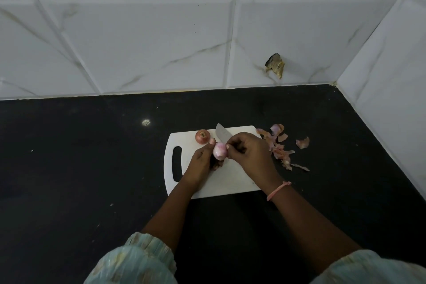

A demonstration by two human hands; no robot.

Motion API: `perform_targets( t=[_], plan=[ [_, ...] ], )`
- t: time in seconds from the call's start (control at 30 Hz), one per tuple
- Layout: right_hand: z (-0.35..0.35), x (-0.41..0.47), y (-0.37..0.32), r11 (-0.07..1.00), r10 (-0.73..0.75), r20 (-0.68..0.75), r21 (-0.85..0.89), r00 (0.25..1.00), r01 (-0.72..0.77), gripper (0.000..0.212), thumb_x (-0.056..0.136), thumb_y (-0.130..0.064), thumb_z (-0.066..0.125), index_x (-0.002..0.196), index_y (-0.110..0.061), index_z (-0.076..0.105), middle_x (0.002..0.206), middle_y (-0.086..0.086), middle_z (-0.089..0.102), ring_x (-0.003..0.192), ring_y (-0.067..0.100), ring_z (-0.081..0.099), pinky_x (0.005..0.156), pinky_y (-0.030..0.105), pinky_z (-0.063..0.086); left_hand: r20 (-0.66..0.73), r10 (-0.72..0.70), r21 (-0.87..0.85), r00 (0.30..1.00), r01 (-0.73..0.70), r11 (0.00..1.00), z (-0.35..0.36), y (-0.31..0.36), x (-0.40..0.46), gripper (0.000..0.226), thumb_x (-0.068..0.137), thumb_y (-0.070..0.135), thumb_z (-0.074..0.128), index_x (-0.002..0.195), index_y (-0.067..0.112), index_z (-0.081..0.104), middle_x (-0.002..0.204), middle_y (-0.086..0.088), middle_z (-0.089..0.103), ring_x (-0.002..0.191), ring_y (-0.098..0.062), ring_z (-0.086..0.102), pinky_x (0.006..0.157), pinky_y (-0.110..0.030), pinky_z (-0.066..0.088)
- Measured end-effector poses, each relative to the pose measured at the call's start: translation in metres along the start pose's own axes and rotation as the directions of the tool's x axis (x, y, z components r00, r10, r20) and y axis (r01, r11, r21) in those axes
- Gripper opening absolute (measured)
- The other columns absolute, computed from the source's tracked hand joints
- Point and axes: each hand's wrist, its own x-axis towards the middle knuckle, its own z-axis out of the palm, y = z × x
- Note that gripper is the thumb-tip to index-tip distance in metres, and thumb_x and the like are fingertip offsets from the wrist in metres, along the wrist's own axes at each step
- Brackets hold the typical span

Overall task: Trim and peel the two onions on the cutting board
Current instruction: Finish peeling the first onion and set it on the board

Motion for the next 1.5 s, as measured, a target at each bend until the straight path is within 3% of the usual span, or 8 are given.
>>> perform_targets(
  t=[0.1,0.2,0.33,0.5,0.7,0.87,1.37,1.5],
  plan=[
    [0.006,-0.002,0.003,0.994,0.087,-0.036,0.067,0.996,-0.084,0.011,0.080,-0.005,0.070,0.087,-0.013,0.065,0.082,-0.006,0.067,0.077,0.007,0.066,0.071,0.024,0.055,-0.010,-0.046,-0.029,0.999,0.046,0.999,-0.001,-0.004,0.003,0.059,0.103,0.052,0.029,0.080,0.020,0.072,0.064,-0.002,0.058,0.060,-0.012,0.047,0.067,-0.033,0.036],
    [0.008,-0.007,0.005,0.997,0.076,-0.108,0.008,0.991,-0.076,0.025,0.084,0.007,0.055,0.078,-0.016,0.063,0.080,-0.009,0.063,0.080,0.003,0.060,0.073,0.013,0.046,-0.024,-0.066,-0.044,0.997,0.065,0.997,-0.002,-0.005,0.004,0.068,0.098,0.057,0.028,0.093,0.005,0.070,0.067,-0.004,0.058,0.060,-0.013,0.046,0.069,-0.035,0.036],
    [0.003,-0.007,0.003,0.983,0.166,-0.050,0.091,0.985,-0.161,0.027,0.098,-0.005,0.041,0.080,-0.011,0.061,0.072,-0.009,0.053,0.068,-0.002,0.051,0.063,0.009,0.036,-0.042,-0.070,-0.024,0.997,0.069,0.997,-0.003,-0.006,0.003,0.070,0.105,0.050,0.022,0.099,-0.003,0.067,0.065,-0.003,0.059,0.059,-0.012,0.046,0.069,-0.034,0.037],
    [0.003,-0.003,-0.002,0.998,0.008,0.021,0.056,1.000,-0.009,0.016,0.090,-0.028,0.066,0.100,-0.015,0.067,0.095,-0.009,0.066,0.088,0.003,0.061,0.072,0.012,0.048,-0.061,-0.082,0.001,0.995,0.082,0.997,-0.002,-0.006,0.003,0.064,0.105,0.051,0.024,0.088,0.011,0.071,0.070,-0.002,0.063,0.064,-0.011,0.053,0.068,-0.030,0.043],
    [0.011,-0.003,-0.005,0.996,-0.081,0.017,0.036,0.997,0.080,0.016,0.083,-0.030,0.074,0.089,-0.015,0.073,0.087,-0.007,0.068,0.085,0.006,0.064,0.072,0.023,0.054,-0.088,-0.042,-0.003,0.995,0.042,0.999,0.002,-0.004,0.000,0.066,0.107,0.045,0.023,0.095,-0.004,0.065,0.073,-0.007,0.062,0.069,-0.016,0.052,0.067,-0.027,0.043],
    [0.009,-0.001,-0.003,0.996,-0.080,0.012,0.036,0.997,0.079,0.013,0.083,-0.024,0.075,0.085,-0.011,0.075,0.081,-0.005,0.069,0.079,0.006,0.064,0.069,0.021,0.054,-0.093,-0.015,0.011,0.996,0.016,1.000,0.005,-0.004,0.000,0.064,0.107,0.040,0.024,0.094,-0.010,0.063,0.072,-0.009,0.060,0.063,-0.008,0.052,0.060,-0.016,0.042],
    [0.013,-0.011,0.000,0.996,-0.086,-0.063,0.012,0.994,0.087,0.016,0.090,-0.005,0.060,0.101,-0.013,0.068,0.097,-0.003,0.069,0.093,0.006,0.064,0.079,0.023,0.054,-0.116,-0.041,0.038,0.992,0.046,0.998,0.006,0.000,-0.002,0.064,0.107,0.044,0.022,0.078,0.003,0.062,0.060,-0.003,0.058,0.056,-0.008,0.050,0.057,-0.018,0.041],
    [0.014,-0.014,0.000,0.988,-0.137,0.053,0.073,0.989,0.133,0.022,0.095,-0.028,0.056,0.111,-0.018,0.067,0.108,-0.007,0.063,0.103,0.006,0.059,0.082,0.022,0.052,-0.119,-0.027,0.020,0.993,0.030,0.999,0.004,0.000,-0.003,0.063,0.107,0.043,0.020,0.076,0.009,0.063,0.061,-0.002,0.058,0.055,-0.007,0.050,0.055,-0.016,0.041]
  ],
)
